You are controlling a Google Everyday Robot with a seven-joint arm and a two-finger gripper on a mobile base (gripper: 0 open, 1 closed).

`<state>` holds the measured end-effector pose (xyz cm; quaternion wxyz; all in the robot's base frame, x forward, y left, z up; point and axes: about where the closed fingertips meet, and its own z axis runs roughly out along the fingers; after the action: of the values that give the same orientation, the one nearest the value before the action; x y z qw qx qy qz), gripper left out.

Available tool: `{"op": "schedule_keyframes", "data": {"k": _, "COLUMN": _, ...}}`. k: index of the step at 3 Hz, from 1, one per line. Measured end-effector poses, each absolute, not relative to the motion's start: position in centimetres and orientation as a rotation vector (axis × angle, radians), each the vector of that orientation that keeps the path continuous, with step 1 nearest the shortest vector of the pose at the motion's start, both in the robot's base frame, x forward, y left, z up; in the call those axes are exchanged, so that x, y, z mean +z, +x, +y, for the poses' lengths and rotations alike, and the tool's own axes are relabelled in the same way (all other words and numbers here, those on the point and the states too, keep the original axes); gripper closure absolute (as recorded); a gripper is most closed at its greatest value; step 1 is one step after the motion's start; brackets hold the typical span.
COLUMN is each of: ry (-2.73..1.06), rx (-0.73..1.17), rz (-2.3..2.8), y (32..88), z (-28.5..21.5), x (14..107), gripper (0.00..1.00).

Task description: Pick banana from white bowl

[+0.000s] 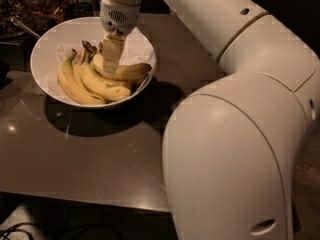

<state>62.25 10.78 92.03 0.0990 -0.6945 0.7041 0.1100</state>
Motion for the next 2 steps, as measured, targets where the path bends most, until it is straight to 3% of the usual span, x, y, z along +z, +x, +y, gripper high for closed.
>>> {"op": "schedule_keyframes", "data": {"k": 2, "ry": -2.020, "rx": 0.487, "rz": 2.139, "y": 62.8, "z": 11.0, "x": 89.5, "gripper": 0.35}}
